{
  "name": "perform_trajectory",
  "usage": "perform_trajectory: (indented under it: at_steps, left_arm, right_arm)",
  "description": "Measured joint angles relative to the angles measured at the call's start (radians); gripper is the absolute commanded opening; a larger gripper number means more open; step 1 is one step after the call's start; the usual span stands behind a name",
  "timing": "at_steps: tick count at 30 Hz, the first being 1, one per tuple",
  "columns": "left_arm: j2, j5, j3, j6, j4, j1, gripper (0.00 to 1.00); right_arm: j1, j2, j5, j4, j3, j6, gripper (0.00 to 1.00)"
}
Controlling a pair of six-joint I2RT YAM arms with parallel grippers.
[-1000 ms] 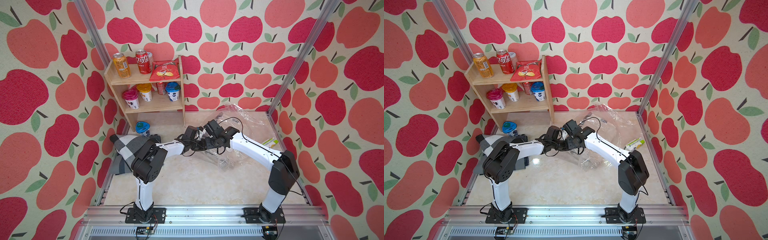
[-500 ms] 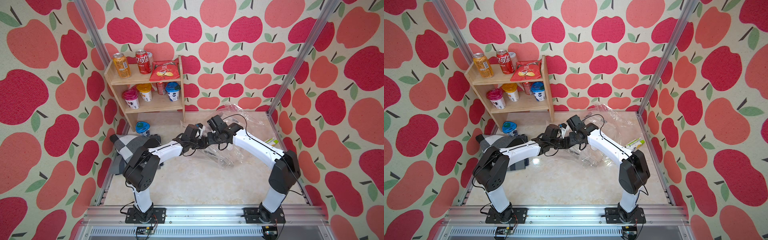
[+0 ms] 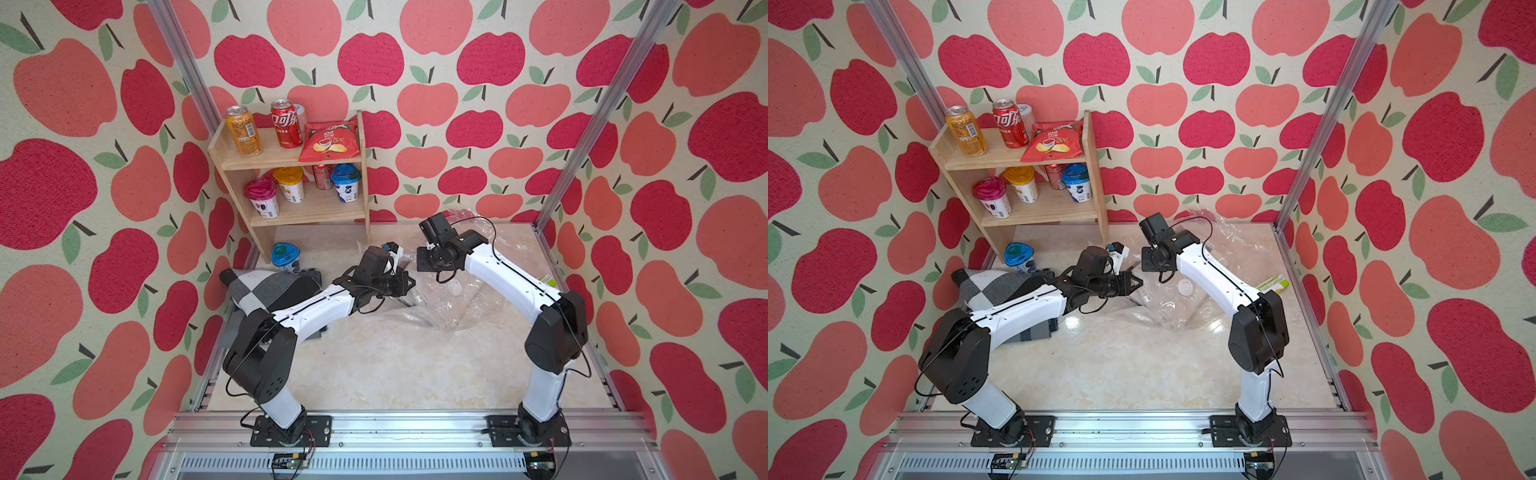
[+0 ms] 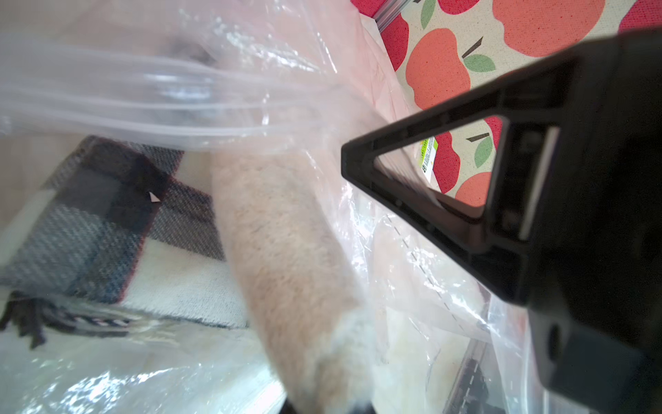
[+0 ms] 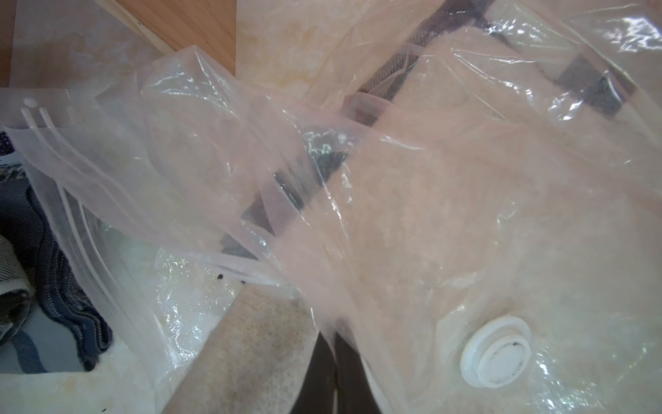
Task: Take the scarf out of the vacuum bag
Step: Take out the scarf from the vacuum bag.
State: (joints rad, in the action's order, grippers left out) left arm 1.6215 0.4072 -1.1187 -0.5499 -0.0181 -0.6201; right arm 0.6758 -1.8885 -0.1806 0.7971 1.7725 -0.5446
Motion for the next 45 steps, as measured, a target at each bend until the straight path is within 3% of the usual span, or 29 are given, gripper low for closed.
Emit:
perform_trajectory:
  at_steps: [22, 30, 36, 45]
  left_arm:
    - [-0.113, 0.136, -0.217, 0.084, -0.45, 0.299, 0.0]
    - [-0.154, 0.132, -0.309, 0.184, -0.668, 0.357, 0.0]
    - [-0.194, 0.127, -0.336, 0.232, -0.786, 0.456, 0.0]
    - [-0.256, 0.038, -0.414, 0.327, -0.969, 0.544, 0.0]
  right_arm:
    - [-0.003, -0.019, 0.093, -0.049, -0.008, 0.009, 0.0]
    - [0.002, -0.023, 0.097, -0.049, -0.013, 0.024, 0.0]
    - [0.019, -0.082, 0.097, -0.044, 0.019, 0.039, 0.0]
    - [0.026, -0.143, 0.115, -0.034, 0.057, 0.046, 0.0]
